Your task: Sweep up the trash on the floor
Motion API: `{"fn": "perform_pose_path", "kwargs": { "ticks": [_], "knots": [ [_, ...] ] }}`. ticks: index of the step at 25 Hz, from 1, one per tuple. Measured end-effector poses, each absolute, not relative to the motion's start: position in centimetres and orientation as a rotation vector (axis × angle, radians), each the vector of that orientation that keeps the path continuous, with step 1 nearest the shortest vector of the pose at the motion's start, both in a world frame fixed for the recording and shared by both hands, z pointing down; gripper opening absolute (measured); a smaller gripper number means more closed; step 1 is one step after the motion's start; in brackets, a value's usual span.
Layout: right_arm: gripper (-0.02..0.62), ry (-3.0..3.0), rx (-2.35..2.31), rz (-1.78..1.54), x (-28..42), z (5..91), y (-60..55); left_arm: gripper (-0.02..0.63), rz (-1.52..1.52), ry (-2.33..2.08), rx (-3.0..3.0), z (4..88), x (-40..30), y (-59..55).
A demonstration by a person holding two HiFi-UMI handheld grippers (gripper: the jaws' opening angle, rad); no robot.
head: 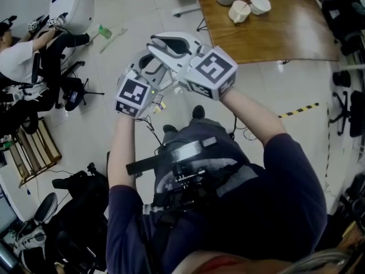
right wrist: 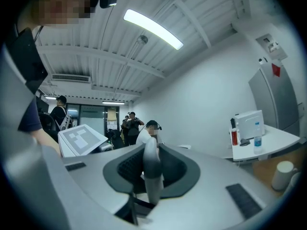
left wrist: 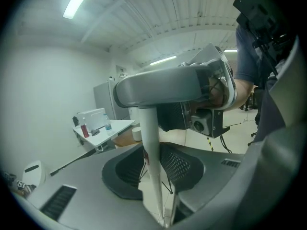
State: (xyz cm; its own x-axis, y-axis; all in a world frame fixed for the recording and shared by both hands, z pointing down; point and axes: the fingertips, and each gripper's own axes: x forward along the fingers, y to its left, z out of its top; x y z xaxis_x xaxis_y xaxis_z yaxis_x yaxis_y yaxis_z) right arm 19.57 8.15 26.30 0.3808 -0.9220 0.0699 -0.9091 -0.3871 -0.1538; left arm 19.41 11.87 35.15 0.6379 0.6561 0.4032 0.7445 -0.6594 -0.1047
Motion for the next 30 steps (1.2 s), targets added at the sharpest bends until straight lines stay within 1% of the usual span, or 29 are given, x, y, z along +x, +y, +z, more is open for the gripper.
{"fn": "perform_pose_path", "kwargs": {
  "ticks": [8,16,30],
  "knots": [
    [0.089,1.495,-2.582,-0.292,23.1,28.5,12.2,0.103,-0.556,-1.181,-2.485,37.5,22.3,15.6],
    [0.089,1.319,-2.649,-0.305,26.9,30.2,15.6,0.104,-0.492,-1.348,-2.396,39.0,25.5,18.5],
    [0.094,0.771,-2.774,-0.63,33.3,37.6,19.0,0.103,-0.508,-1.81,-2.182,45.5,30.0,21.8]
  ]
}}
